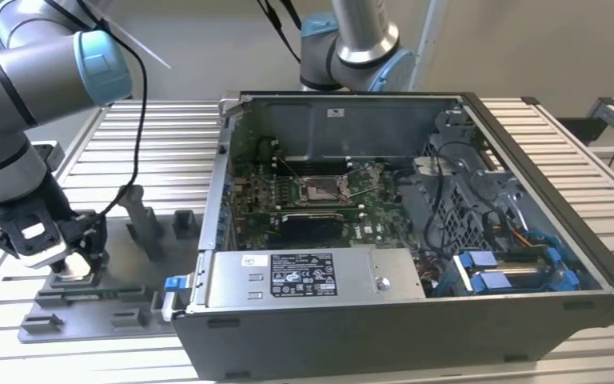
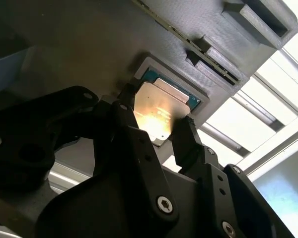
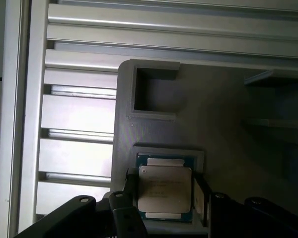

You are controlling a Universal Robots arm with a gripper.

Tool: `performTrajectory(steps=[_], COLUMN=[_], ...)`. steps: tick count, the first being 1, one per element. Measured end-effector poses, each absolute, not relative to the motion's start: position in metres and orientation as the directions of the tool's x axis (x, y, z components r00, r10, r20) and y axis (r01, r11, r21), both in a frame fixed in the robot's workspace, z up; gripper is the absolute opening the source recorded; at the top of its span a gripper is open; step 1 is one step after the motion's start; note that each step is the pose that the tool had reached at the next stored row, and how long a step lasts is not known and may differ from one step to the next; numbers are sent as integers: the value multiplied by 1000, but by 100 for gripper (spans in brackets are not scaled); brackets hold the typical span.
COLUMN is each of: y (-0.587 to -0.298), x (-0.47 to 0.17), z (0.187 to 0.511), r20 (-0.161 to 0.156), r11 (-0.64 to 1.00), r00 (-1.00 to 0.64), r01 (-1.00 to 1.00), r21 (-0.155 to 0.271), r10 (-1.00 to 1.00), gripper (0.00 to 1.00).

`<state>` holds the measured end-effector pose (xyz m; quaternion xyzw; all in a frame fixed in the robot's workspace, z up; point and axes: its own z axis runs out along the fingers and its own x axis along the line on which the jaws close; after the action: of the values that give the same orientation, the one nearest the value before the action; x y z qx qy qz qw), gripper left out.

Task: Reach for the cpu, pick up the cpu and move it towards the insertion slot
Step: 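Pick up the cpu and move it towards the insertion slot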

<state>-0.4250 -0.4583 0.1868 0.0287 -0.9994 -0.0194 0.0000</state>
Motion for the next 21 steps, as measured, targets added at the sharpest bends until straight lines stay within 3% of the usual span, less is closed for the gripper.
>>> performTrajectory(steps=[21], y=[-458], x=[-425], z=[238], r20=[-1], r11=[998], r00=[-998], r01=[-57], r21=[37], r10=[-57], gripper=[0])
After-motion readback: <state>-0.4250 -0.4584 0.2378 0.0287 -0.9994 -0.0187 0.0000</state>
